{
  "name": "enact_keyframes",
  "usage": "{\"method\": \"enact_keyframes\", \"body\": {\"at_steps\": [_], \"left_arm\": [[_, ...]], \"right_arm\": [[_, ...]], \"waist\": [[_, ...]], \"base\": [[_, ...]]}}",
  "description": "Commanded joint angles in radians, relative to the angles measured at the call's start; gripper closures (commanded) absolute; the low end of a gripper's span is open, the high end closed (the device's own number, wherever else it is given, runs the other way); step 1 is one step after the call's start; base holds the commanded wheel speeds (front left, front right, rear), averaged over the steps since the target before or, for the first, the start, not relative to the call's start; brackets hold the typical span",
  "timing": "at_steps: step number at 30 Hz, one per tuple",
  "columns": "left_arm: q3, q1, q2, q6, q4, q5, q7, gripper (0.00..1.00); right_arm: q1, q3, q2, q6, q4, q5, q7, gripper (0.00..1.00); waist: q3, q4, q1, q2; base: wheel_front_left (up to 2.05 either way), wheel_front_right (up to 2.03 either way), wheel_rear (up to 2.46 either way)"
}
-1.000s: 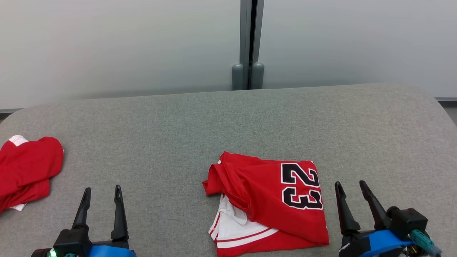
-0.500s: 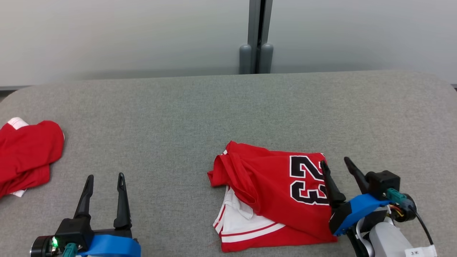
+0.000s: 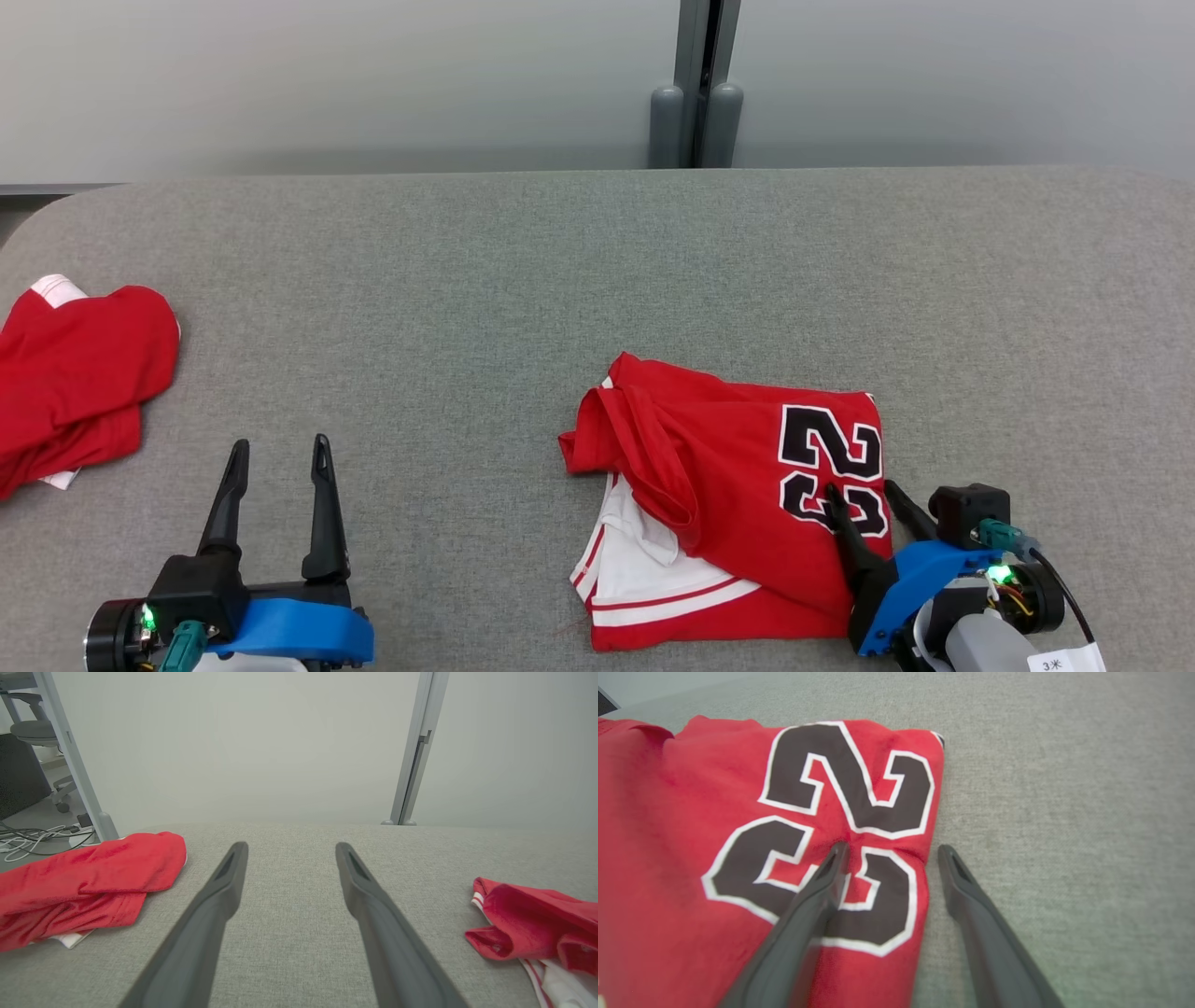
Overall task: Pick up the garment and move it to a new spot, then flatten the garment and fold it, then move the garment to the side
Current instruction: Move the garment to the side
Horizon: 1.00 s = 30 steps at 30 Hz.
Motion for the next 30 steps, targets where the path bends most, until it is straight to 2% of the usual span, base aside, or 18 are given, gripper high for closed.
{"method": "enact_keyframes", "body": {"at_steps": [1,6,8,12,19,23,30], "left_arm": [[0.001,-0.014,0.000,0.003,0.000,-0.002,-0.004,0.00],[-0.007,-0.024,0.000,0.007,0.004,-0.008,-0.005,0.00],[-0.011,-0.026,0.000,0.007,0.005,-0.011,-0.005,0.00],[-0.014,-0.029,0.000,0.009,0.002,-0.017,-0.005,0.00],[-0.018,-0.043,0.000,0.015,-0.012,-0.027,-0.004,0.00],[-0.026,-0.063,-0.001,0.014,-0.029,-0.036,-0.004,0.00],[-0.025,-0.127,-0.001,0.001,-0.092,-0.029,-0.004,0.00]], "right_arm": [[0.011,0.009,0.006,0.000,0.023,0.003,0.012,0.00],[-0.007,0.080,0.027,0.002,0.045,0.057,0.014,0.00],[-0.018,0.106,0.030,0.003,0.024,0.077,0.014,0.99],[-0.042,0.113,0.017,0.001,-0.033,0.083,0.007,1.00],[-0.107,0.102,-0.071,0.000,-0.136,0.017,0.005,1.00],[-0.181,0.129,-0.137,0.000,-0.163,0.004,0.005,1.00],[-0.356,0.207,-0.267,0.000,-0.146,0.048,0.005,1.00]], "waist": [[0.001,0.000,0.0000,-0.0001],[0.009,0.000,0.0000,-0.0001],[0.011,0.001,0.0000,-0.0001],[0.014,0.001,0.0000,-0.0001],[0.037,0.003,0.0000,-0.0001],[0.068,-0.003,0.0000,-0.0001],[0.174,-0.038,0.0000,-0.0001]], "base": [[0.00,0.00,0.00],[0.00,0.00,0.00],[0.00,0.00,0.00],[0.00,0.00,0.00],[0.00,0.00,0.00],[0.00,0.00,0.00],[0.00,0.00,0.00]]}}
